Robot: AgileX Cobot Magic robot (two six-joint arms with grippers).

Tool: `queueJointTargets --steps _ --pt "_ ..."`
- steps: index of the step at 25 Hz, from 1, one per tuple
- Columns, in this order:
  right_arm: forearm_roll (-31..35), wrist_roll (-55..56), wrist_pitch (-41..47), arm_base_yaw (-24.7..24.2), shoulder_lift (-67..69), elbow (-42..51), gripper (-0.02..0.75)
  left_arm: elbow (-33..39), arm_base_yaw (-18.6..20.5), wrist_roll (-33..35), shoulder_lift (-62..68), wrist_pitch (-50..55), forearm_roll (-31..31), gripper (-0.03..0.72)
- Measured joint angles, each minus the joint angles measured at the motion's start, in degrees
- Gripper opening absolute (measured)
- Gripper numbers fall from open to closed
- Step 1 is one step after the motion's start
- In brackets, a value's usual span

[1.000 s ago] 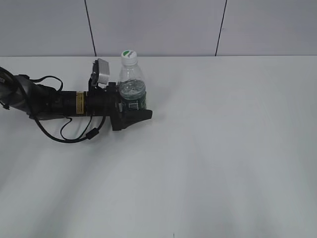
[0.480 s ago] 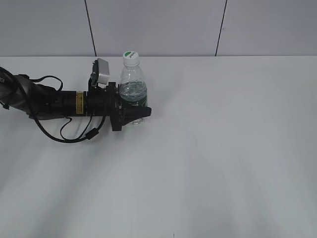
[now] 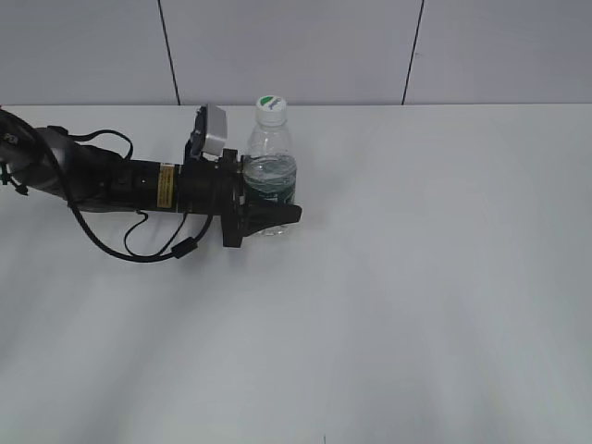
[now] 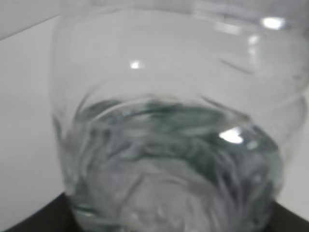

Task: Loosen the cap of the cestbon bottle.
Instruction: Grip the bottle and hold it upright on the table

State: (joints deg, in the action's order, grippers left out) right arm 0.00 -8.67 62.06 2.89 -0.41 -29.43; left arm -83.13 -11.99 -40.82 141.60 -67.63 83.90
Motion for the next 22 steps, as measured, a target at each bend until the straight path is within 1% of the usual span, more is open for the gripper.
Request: queueJointTargets --steps 6,10,22 --pt "0.0 0.0 0.0 0.0 0.0 0.0 0.447 0.0 -3.5 -0.2 -1.2 -0.1 -2.2 0.410" --pt "0.0 0.0 0.0 0.0 0.0 0.0 0.447 0.0 -4.8 -0.4 -1.2 -0.1 -3.4 0.410" --pt "0.0 0.0 0.0 0.0 0.0 0.0 0.447 0.0 -5.1 -0.4 -1.2 -0.1 -5.5 0.410"
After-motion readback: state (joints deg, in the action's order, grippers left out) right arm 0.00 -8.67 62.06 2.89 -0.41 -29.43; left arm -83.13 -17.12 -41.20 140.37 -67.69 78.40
